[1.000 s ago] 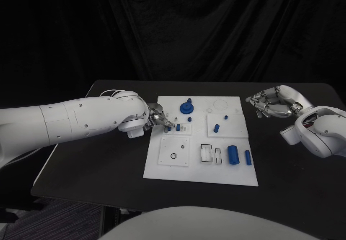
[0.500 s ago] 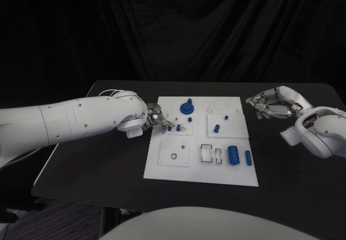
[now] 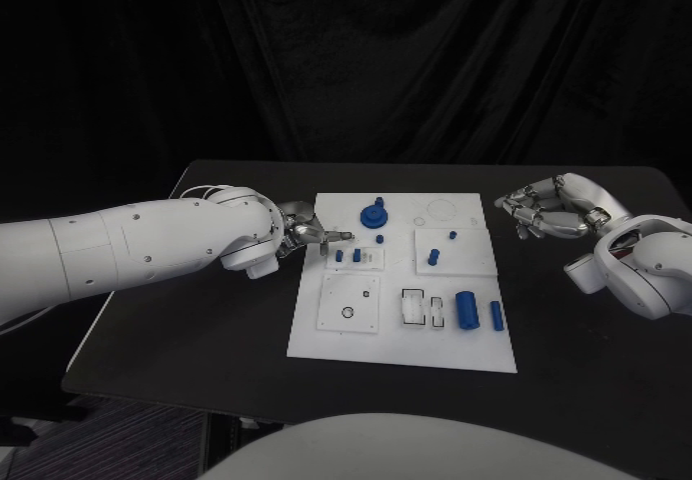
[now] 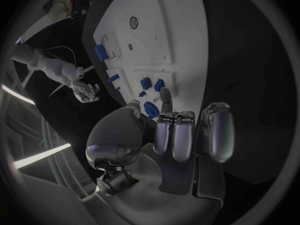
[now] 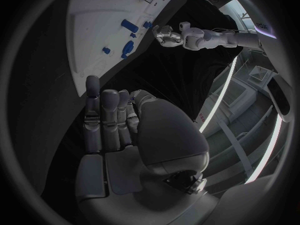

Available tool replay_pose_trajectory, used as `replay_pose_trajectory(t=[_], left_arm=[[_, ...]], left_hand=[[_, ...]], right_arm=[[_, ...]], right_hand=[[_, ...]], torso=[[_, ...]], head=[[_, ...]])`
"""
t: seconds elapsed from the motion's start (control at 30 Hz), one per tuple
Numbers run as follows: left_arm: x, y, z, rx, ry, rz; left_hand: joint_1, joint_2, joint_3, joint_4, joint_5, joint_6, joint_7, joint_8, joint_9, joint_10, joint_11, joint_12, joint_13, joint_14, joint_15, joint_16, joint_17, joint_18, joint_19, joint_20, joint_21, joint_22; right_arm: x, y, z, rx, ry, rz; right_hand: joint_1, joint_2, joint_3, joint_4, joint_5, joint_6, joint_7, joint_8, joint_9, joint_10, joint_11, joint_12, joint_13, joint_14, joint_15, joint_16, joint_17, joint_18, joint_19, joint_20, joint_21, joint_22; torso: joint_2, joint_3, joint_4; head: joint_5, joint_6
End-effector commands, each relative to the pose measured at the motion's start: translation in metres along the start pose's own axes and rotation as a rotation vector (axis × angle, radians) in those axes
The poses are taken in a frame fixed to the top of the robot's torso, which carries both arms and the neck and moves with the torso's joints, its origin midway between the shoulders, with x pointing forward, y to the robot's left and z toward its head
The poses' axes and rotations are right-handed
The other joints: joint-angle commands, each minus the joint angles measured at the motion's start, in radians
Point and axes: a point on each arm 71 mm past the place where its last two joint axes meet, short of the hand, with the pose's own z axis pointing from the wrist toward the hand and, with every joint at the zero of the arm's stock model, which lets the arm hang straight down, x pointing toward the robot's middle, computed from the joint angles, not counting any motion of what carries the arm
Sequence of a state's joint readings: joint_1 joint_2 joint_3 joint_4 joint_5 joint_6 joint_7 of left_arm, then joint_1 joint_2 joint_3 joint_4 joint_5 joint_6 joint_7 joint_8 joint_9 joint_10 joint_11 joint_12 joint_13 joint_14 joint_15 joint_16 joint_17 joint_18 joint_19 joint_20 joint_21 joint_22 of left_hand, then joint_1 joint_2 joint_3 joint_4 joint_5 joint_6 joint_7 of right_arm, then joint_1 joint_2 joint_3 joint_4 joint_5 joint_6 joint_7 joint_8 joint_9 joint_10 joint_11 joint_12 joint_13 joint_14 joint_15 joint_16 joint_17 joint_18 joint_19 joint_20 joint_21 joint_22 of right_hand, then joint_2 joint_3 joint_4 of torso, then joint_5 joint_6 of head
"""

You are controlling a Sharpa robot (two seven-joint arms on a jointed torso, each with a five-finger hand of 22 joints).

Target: Assemble the parts on the task board

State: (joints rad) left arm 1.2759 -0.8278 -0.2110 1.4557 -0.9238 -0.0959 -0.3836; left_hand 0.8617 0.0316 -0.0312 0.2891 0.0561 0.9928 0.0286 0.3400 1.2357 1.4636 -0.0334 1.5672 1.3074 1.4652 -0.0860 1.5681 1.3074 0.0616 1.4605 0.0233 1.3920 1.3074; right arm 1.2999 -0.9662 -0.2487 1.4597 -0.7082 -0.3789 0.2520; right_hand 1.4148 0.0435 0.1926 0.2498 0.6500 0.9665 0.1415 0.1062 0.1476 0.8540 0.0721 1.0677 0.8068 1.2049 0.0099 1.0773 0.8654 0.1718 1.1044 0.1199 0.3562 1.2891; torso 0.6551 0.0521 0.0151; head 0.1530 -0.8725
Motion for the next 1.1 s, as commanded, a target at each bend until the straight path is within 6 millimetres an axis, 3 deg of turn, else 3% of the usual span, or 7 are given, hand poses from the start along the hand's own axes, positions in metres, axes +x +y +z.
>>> replay_pose_trajectory(t=[0.03, 0.27, 0.37, 0.53, 0.67, 0.77, 1.1], left_arm=[[-0.014, -0.008, -0.009, 0.201, -0.179, -0.058], [-0.034, 0.000, -0.032, 0.411, -0.368, -0.076], [-0.041, 0.001, -0.041, 0.540, -0.415, -0.098], [-0.047, 0.002, -0.049, 0.685, -0.446, -0.150], [-0.048, 0.004, -0.049, 0.749, -0.408, -0.256], [-0.045, 0.011, -0.051, 0.825, -0.406, -0.333], [-0.030, 0.023, -0.056, 0.964, -0.376, -0.543]], left_hand=[[-0.003, 0.013, -0.027, 0.003, -0.008, -0.009, -0.002, 0.015, 0.017, 0.107, -0.009, 0.004, 0.263, 0.106, -0.006, 0.003, 0.263, -0.012, 0.013, -0.003, 0.006, 0.150], [-0.007, 0.087, -0.114, 0.001, 0.003, -0.040, 0.005, 0.022, 0.036, 0.107, -0.001, 0.004, 0.263, 0.106, 0.003, 0.003, 0.263, 0.006, -0.038, 0.004, -0.070, 0.112], [0.174, 0.103, -0.082, -0.032, 0.198, -0.062, 0.010, 0.003, 0.021, 0.027, 0.006, -0.104, 0.184, 0.039, 0.012, -0.109, 0.153, 0.031, -0.122, 0.014, -0.192, 0.049], [0.345, 0.096, -0.075, -0.001, 0.275, -0.107, 0.033, -0.028, -0.006, -0.067, 0.030, -0.220, 0.101, -0.050, 0.037, -0.218, 0.052, 0.057, -0.237, 0.037, -0.352, -0.019], [0.400, 0.100, -0.082, 0.000, 0.310, -0.161, 0.073, -0.074, -0.052, -0.440, 0.079, -0.620, -0.154, -0.440, 0.092, -0.642, -0.297, 0.097, -0.540, 0.071, -0.722, -0.179], [0.478, 0.115, -0.062, 0.001, 0.339, -0.254, 0.107, -0.173, -0.179, -0.849, 0.234, -0.980, -0.370, -0.904, 0.257, -0.958, -0.471, 0.013, -0.927, 0.150, -0.970, -0.253], [0.526, 0.109, -0.070, 0.002, 0.416, -0.363, 0.091, -0.275, -0.709, -1.102, 0.125, -1.368, -0.964, -1.318, 0.179, -1.478, -1.134, 0.047, -1.304, 0.112, -1.352, -0.831]], right_arm=[[-0.004, 0.004, 0.000, 0.002, -0.023, -0.035], [-0.011, 0.025, 0.009, 0.020, 0.047, -0.171], [-0.012, 0.035, 0.015, 0.044, 0.100, -0.271], [-0.008, 0.046, 0.020, 0.043, 0.160, -0.431], [-0.002, 0.052, 0.025, 0.014, 0.182, -0.511], [0.005, 0.054, 0.027, -0.011, 0.192, -0.572], [0.025, 0.049, 0.029, -0.047, 0.205, -0.663]], right_hand=[[-0.006, -0.011, 0.004, 0.006, -0.003, 0.004, 0.006, 0.000, 0.000, -0.013, 0.001, -0.015, -0.019, -0.003, 0.001, 0.001, 0.004, 0.008, 0.004, -0.001, -0.007, 0.003], [-0.041, -0.038, -0.010, 0.033, -0.122, -0.008, 0.009, -0.005, -0.001, -0.064, 0.008, -0.125, -0.103, 0.013, 0.005, 0.010, 0.006, 0.008, 0.017, 0.003, -0.014, 0.013], [-0.025, -0.058, -0.013, 0.018, -0.138, -0.019, 0.014, -0.009, -0.002, -0.086, 0.014, -0.177, -0.141, 0.015, 0.007, 0.007, -0.002, 0.008, 0.024, 0.005, -0.016, 0.017], [0.020, -0.083, -0.008, -0.021, -0.145, -0.044, 0.023, -0.011, -0.003, -0.108, 0.022, -0.248, -0.201, 0.021, 0.013, 0.008, -0.009, 0.008, 0.033, 0.007, -0.016, 0.028], [0.071, -0.095, 0.009, -0.068, -0.167, -0.054, 0.023, -0.002, 0.000, -0.105, 0.020, -0.294, -0.247, 0.060, 0.009, 0.054, 0.039, 0.009, 0.050, 0.003, -0.001, 0.044], [0.097, -0.104, 0.074, -0.099, -0.306, -0.067, 0.023, 0.000, -0.001, -0.096, 0.020, -0.320, -0.280, 0.080, 0.007, 0.090, 0.071, 0.007, 0.057, 0.000, 0.023, 0.047], [0.071, -0.154, 0.141, -0.130, -0.351, -0.123, 0.025, -0.010, -0.011, -0.214, 0.053, -0.385, -0.327, 0.027, 0.035, 0.069, 0.018, 0.000, 0.025, 0.015, 0.049, 0.046]], torso=[[0.000, 0.0001, 0.0005], [0.001, -0.0006, -0.0002], [0.001, -0.0009, -0.0012], [0.002, -0.0025, 0.0014], [0.002, -0.0030, 0.0023], [0.005, -0.0067, 0.0057], [0.016, -0.0324, 0.0252]], head=[[-0.002, 0.000], [0.003, 0.000], [0.009, 0.000], [0.007, 0.000], [0.005, 0.000], [-0.010, 0.000], [-0.069, 0.000]])
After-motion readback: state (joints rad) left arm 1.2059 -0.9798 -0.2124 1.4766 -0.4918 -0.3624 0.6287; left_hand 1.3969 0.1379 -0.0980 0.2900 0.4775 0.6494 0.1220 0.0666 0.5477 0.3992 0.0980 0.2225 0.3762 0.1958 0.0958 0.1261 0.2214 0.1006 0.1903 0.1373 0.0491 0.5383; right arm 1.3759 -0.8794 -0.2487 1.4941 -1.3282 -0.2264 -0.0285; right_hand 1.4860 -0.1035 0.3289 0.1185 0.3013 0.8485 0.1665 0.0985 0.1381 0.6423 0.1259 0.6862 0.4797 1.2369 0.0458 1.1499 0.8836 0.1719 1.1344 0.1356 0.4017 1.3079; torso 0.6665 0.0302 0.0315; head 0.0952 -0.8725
